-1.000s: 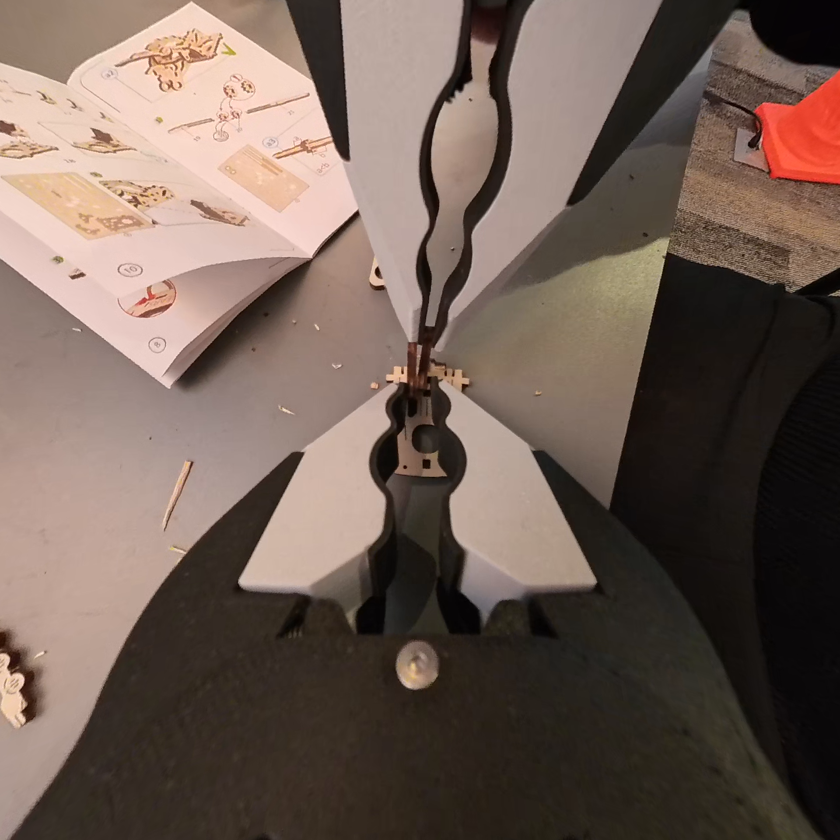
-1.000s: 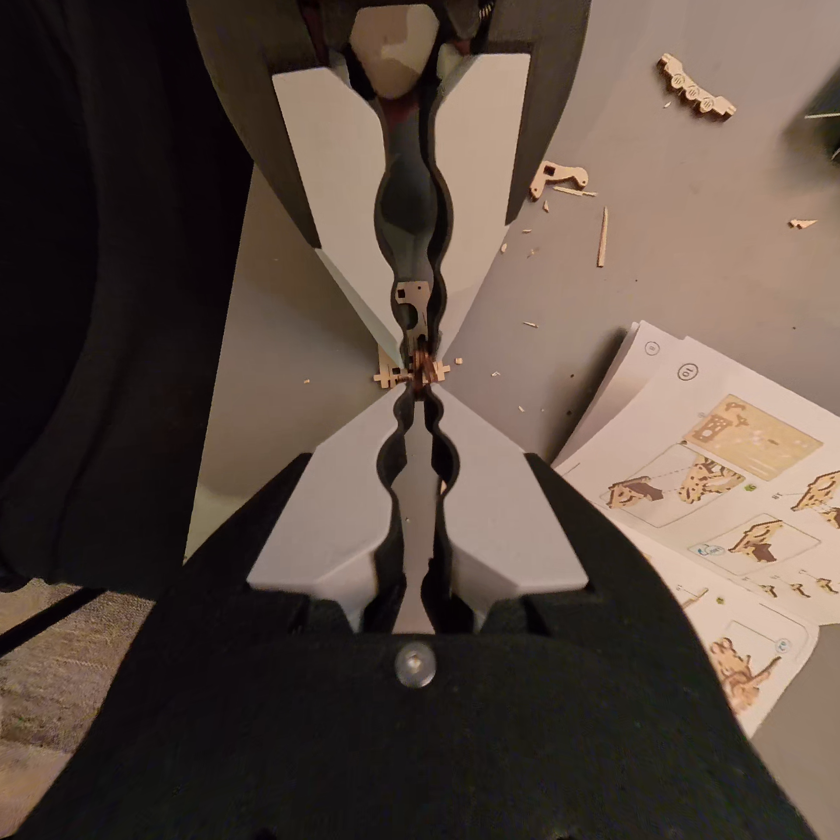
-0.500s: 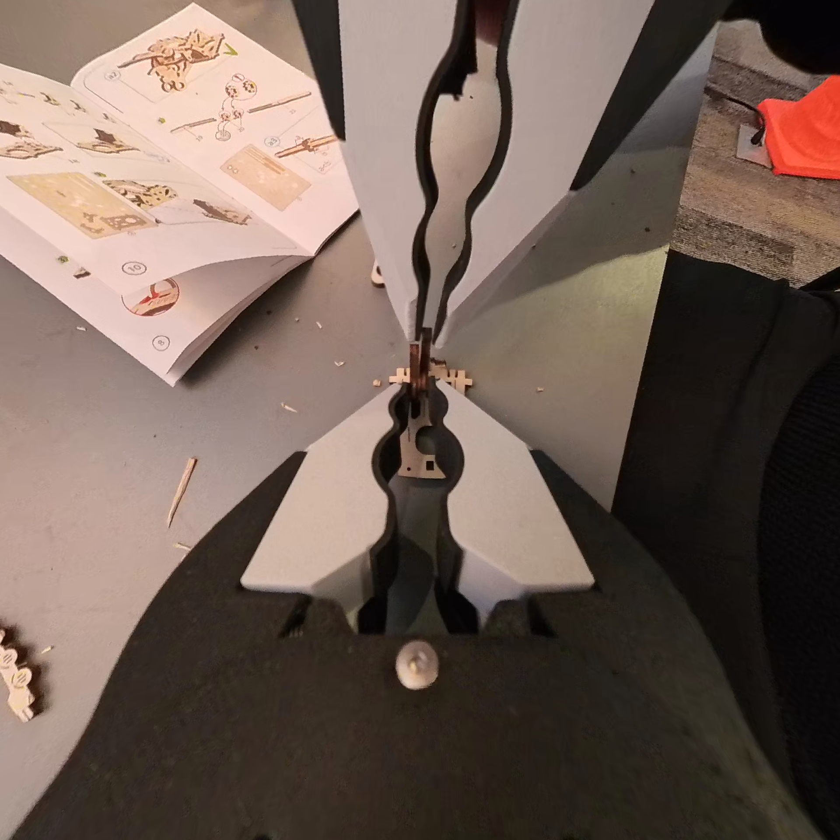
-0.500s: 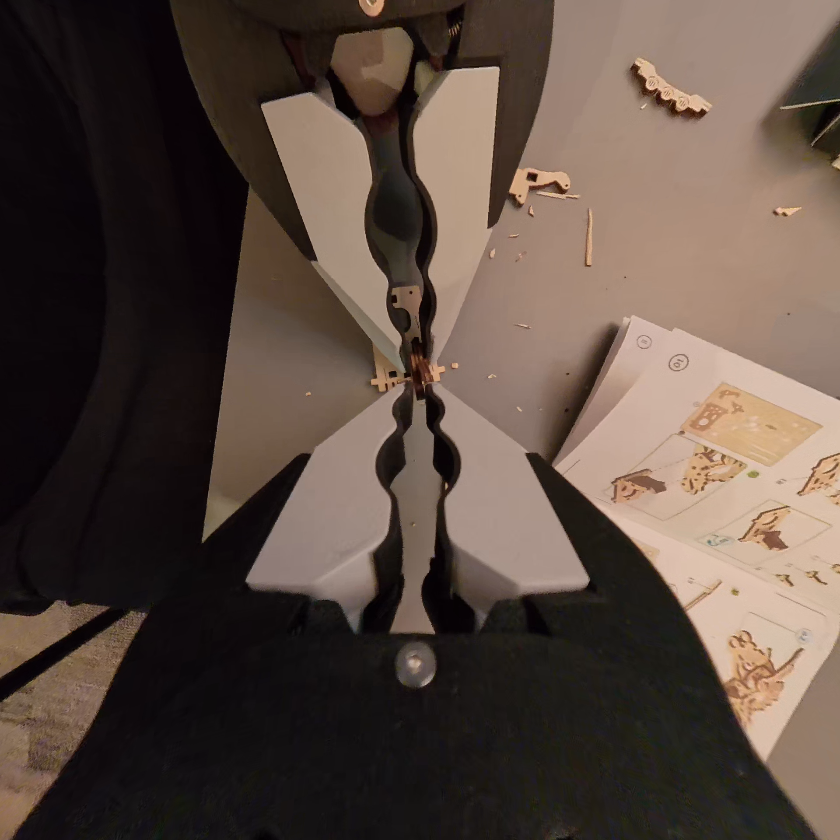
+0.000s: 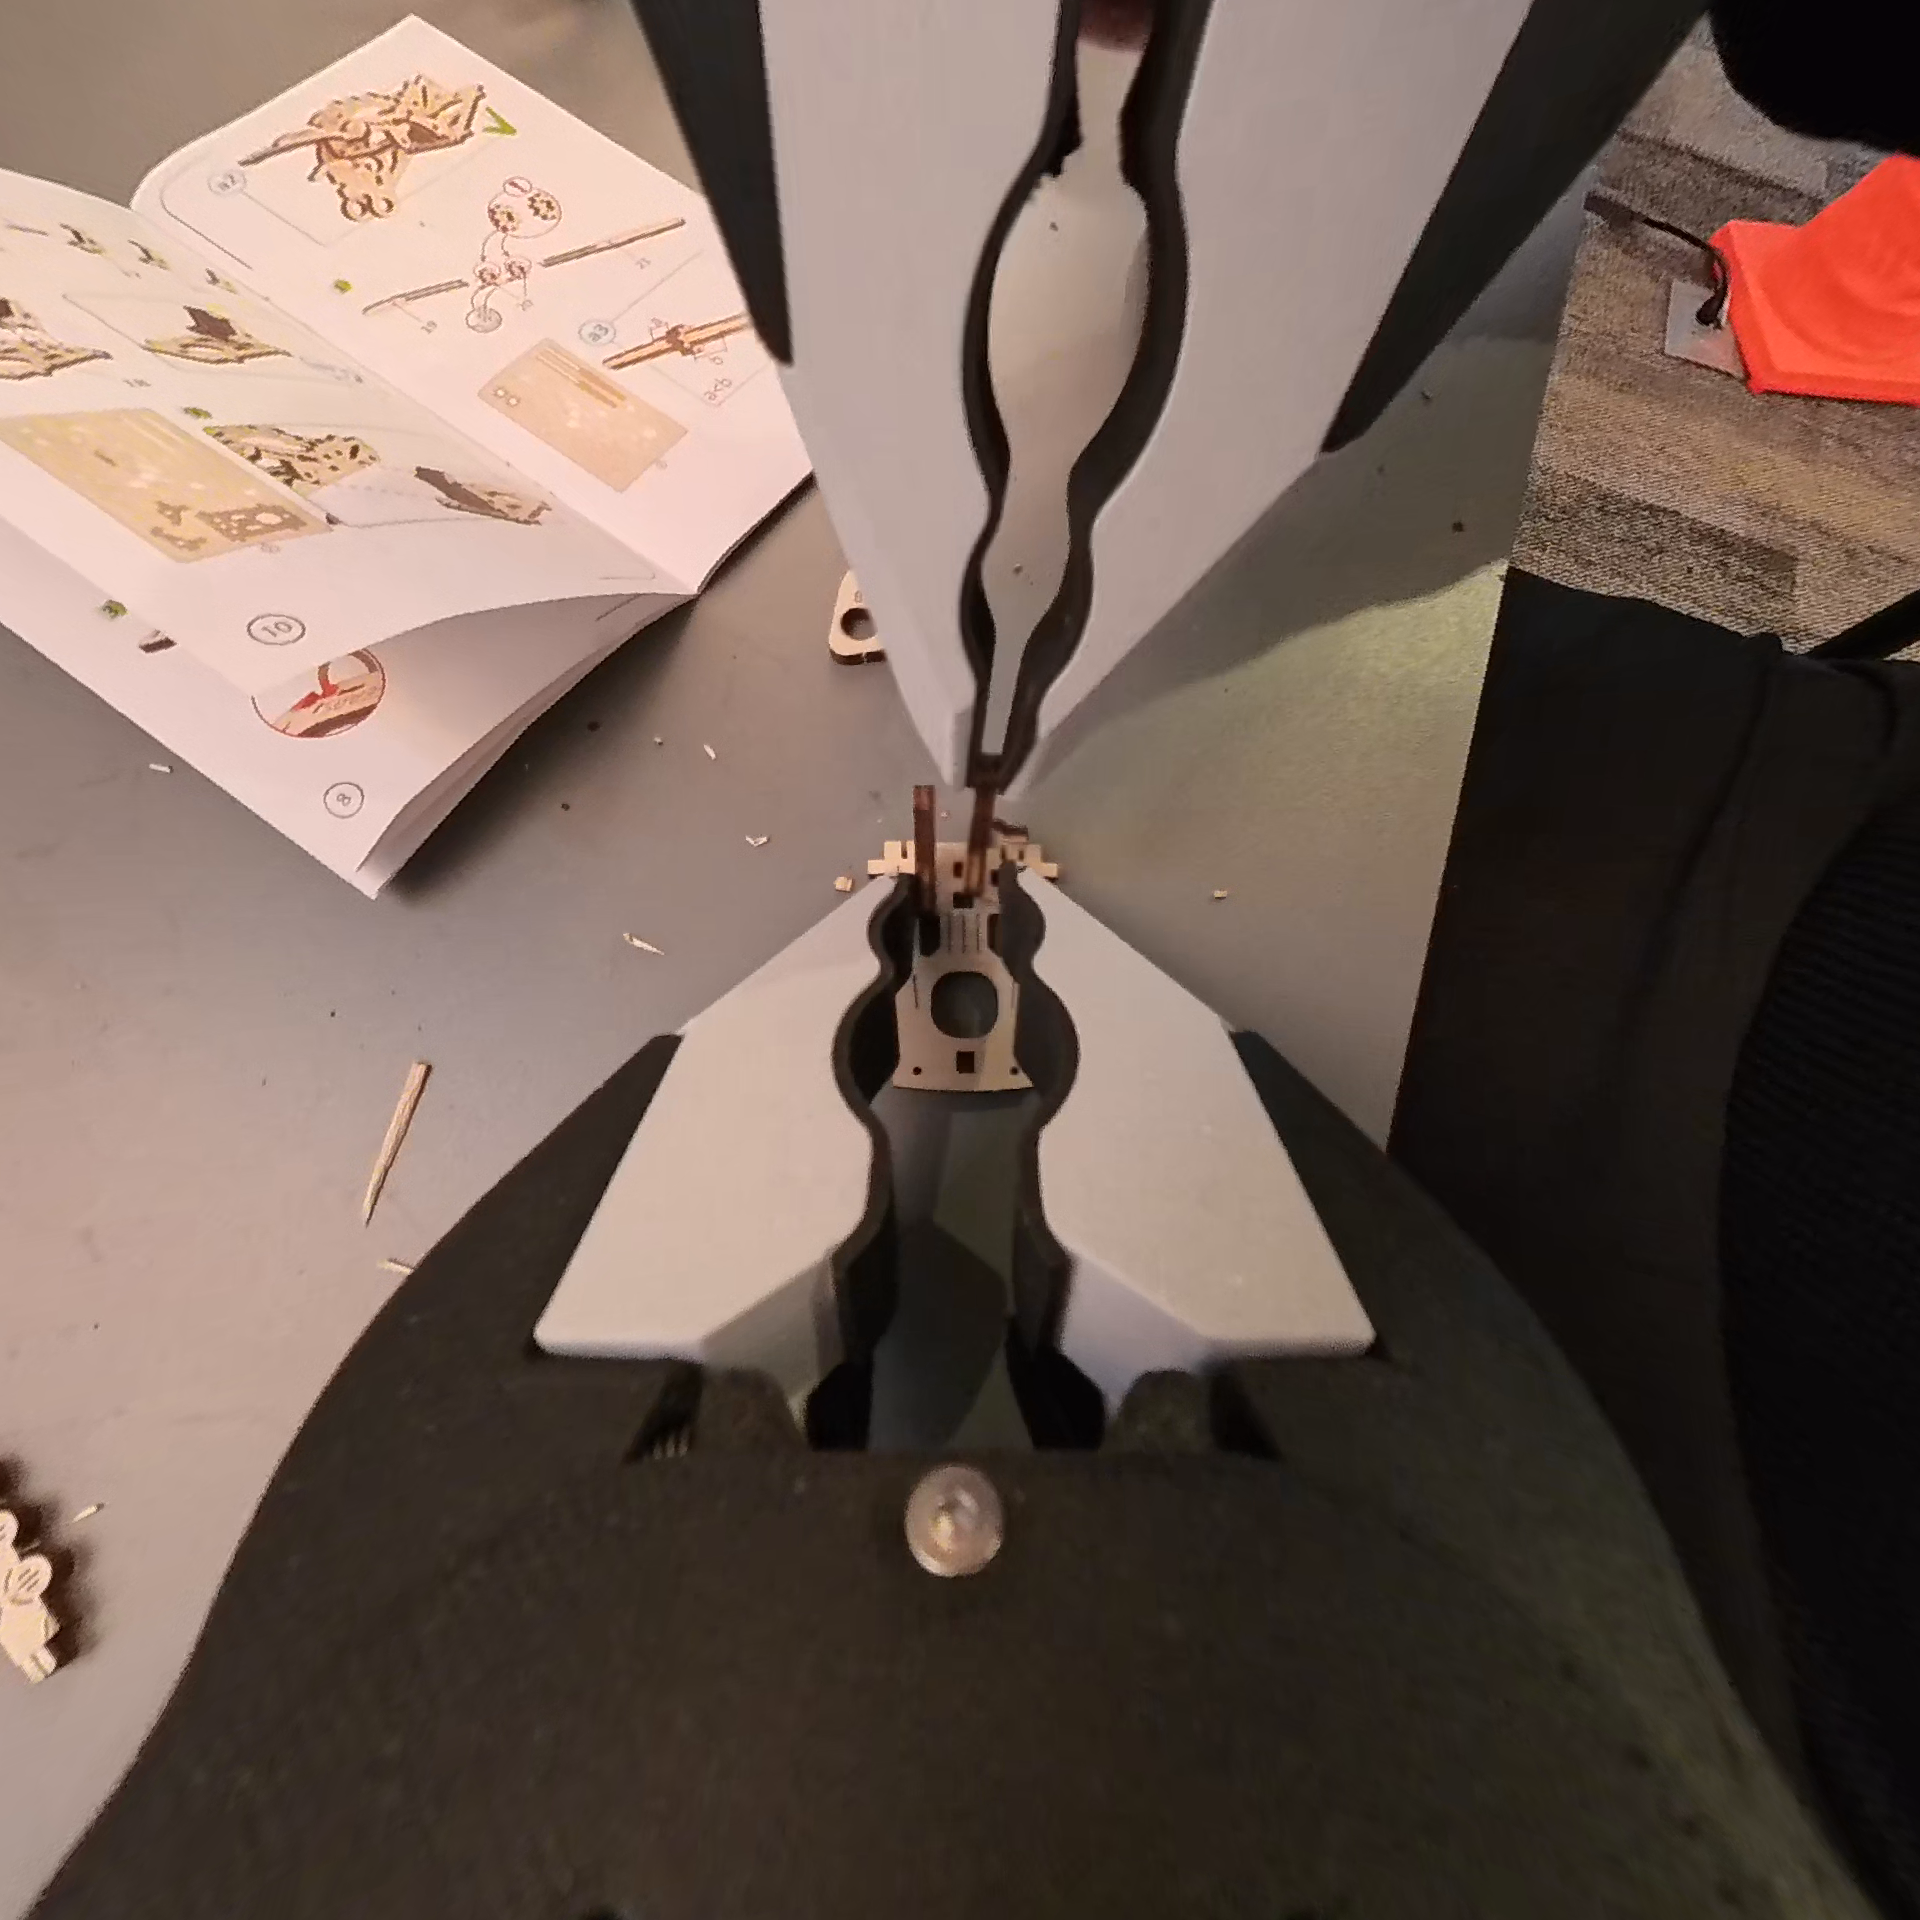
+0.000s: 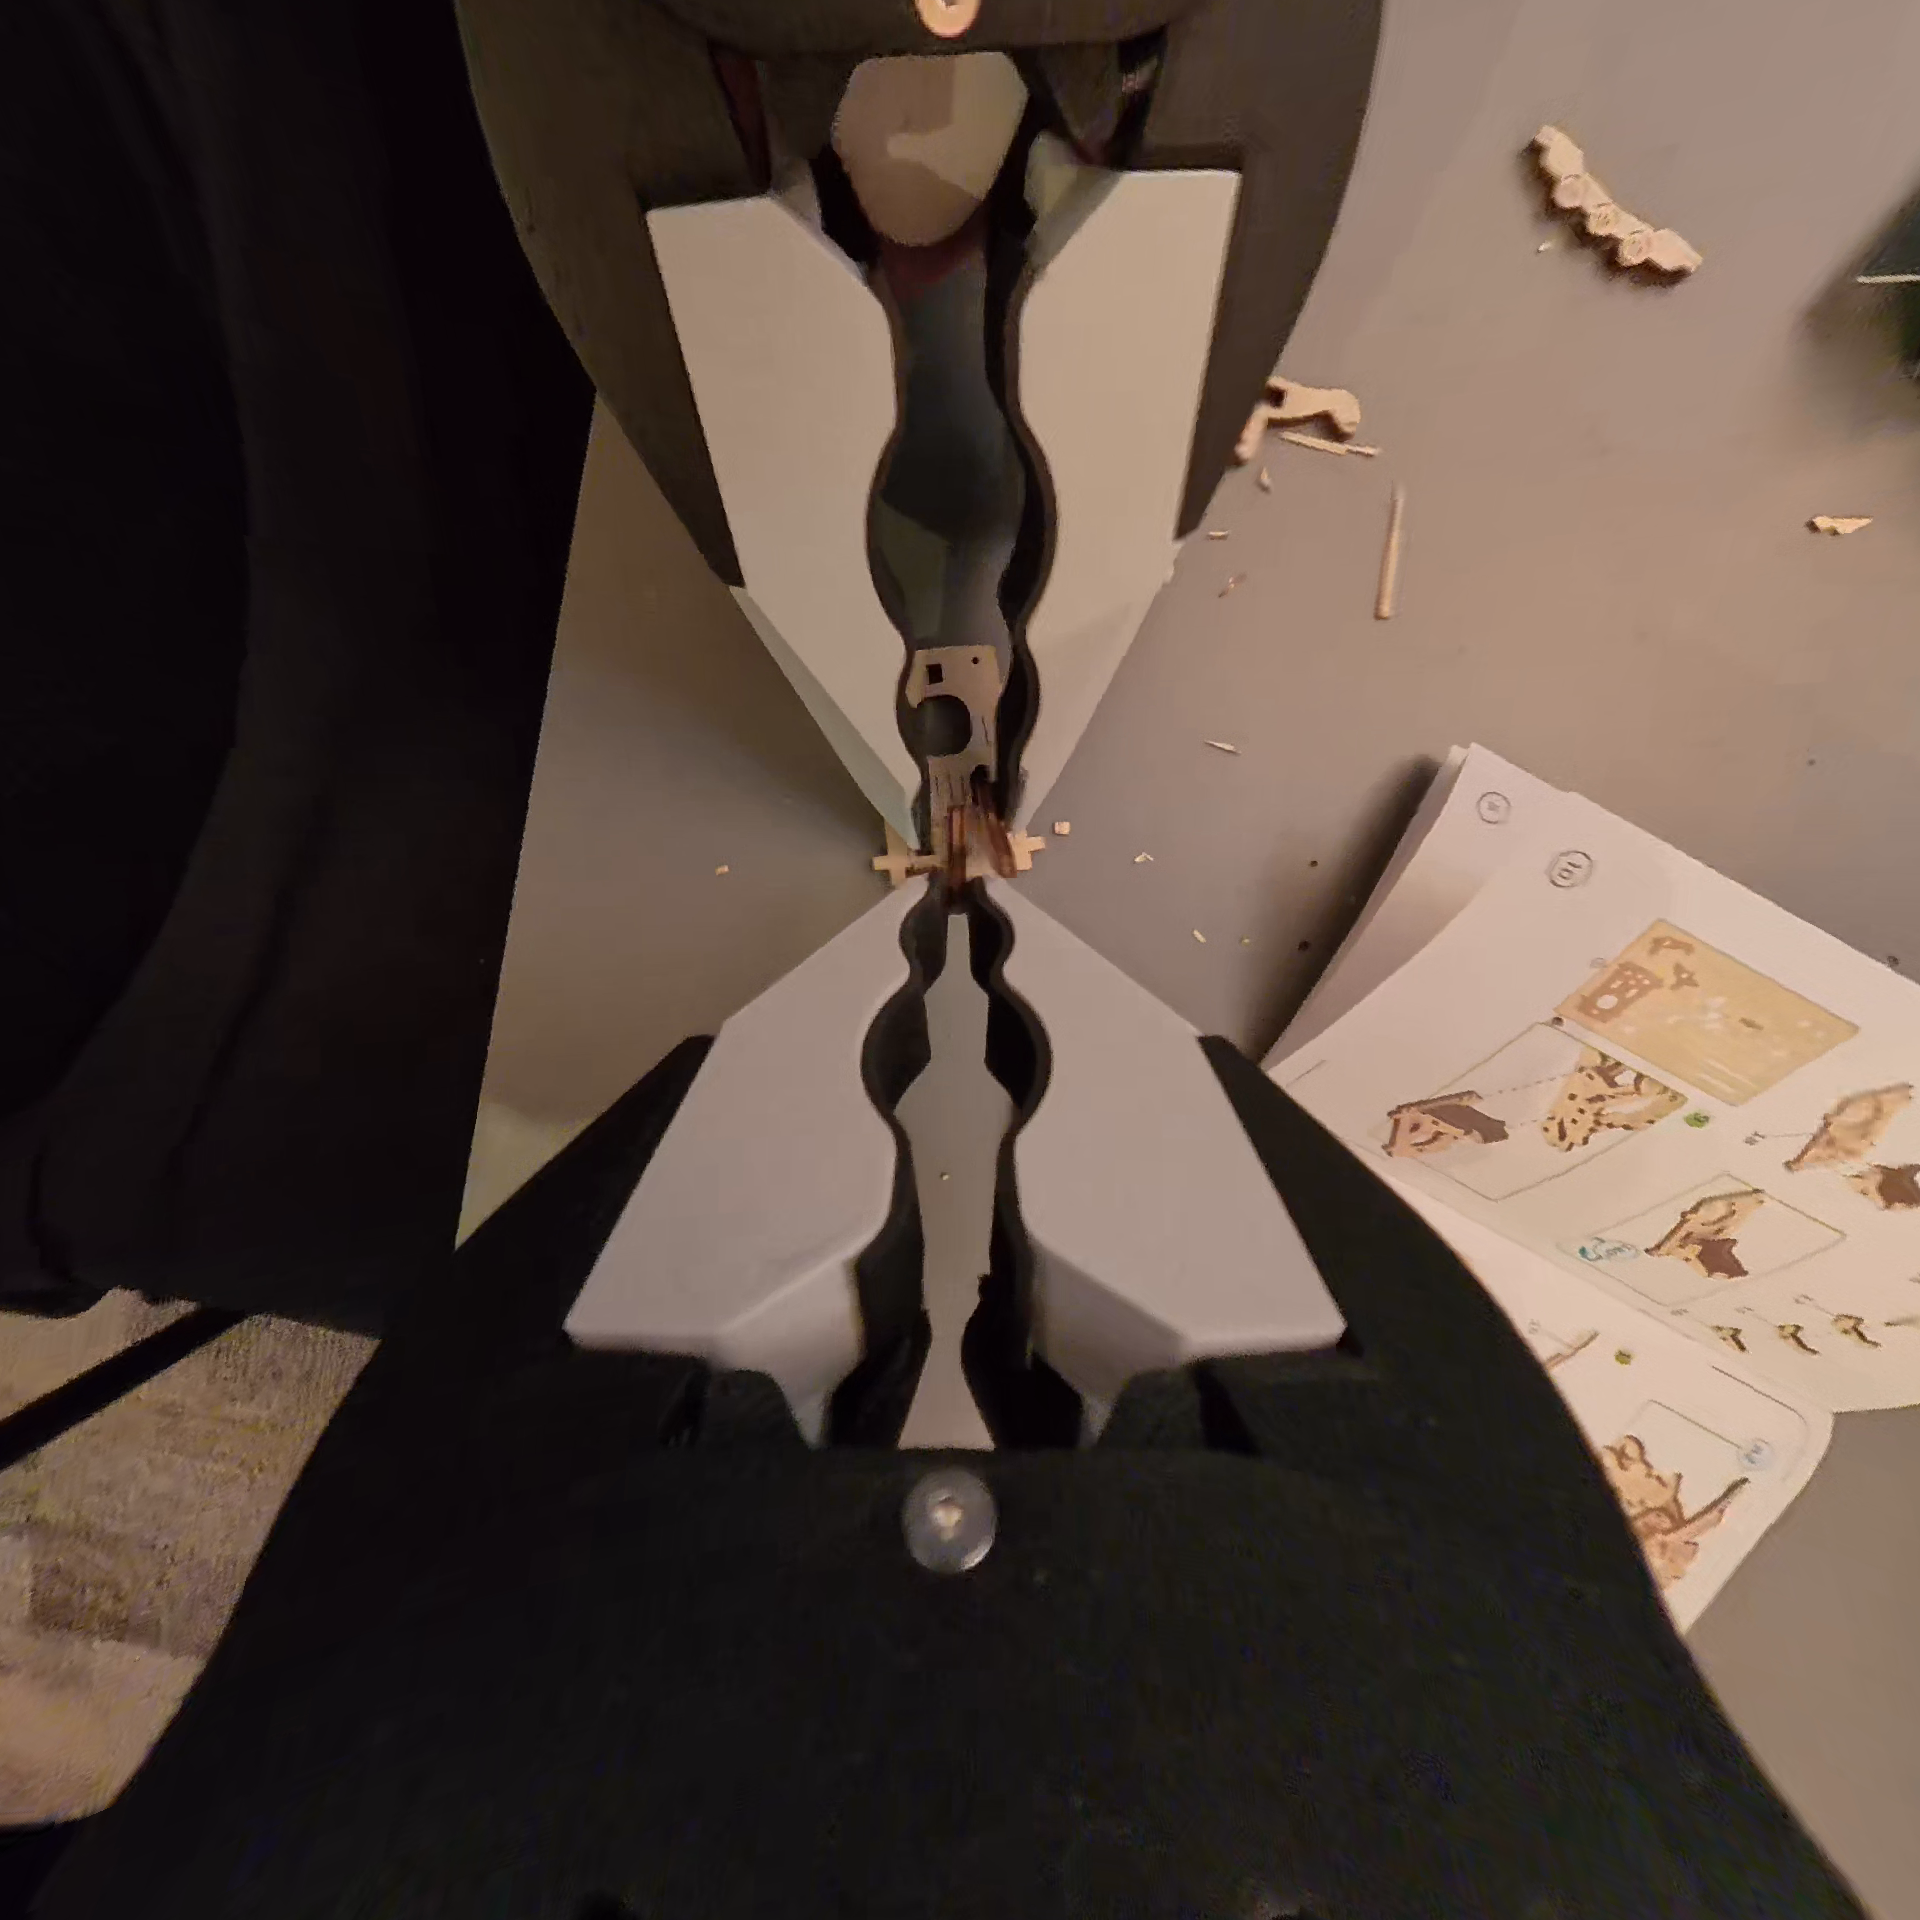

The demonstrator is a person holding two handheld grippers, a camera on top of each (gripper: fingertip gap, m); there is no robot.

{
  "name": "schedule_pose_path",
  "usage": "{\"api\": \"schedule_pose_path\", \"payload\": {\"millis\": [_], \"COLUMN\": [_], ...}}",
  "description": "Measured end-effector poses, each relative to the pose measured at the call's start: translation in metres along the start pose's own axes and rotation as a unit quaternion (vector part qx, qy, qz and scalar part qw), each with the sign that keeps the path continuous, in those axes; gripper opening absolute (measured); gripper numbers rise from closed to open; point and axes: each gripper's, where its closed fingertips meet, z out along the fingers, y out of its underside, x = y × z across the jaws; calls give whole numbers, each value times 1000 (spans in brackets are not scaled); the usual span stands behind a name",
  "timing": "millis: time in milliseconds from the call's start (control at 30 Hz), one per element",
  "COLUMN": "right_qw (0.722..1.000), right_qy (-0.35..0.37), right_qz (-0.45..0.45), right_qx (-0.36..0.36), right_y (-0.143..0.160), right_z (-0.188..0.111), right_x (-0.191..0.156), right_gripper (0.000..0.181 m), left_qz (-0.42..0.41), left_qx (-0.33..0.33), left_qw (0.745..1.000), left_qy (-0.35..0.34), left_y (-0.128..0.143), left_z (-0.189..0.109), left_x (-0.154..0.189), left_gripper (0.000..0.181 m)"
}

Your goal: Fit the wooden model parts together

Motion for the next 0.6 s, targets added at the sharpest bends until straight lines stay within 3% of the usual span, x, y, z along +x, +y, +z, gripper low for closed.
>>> {"api": "schedule_pose_path", "payload": {"millis": [300,600], "right_qw": [999,999], "right_qy": [4,25], "right_qz": [-23,18], "right_qx": [-24,17], "right_y": [-4,-1], "right_z": [1,-5], "right_x": [5,8], "right_gripper": [0,1], "left_qz": [4,10], "left_qx": [-1,-2], "left_qw": [1000,1000], "left_qy": [-16,-25], "left_y": [0,0], "left_z": [0,0], "left_x": [-5,-5], "left_gripper": [6,6]}}
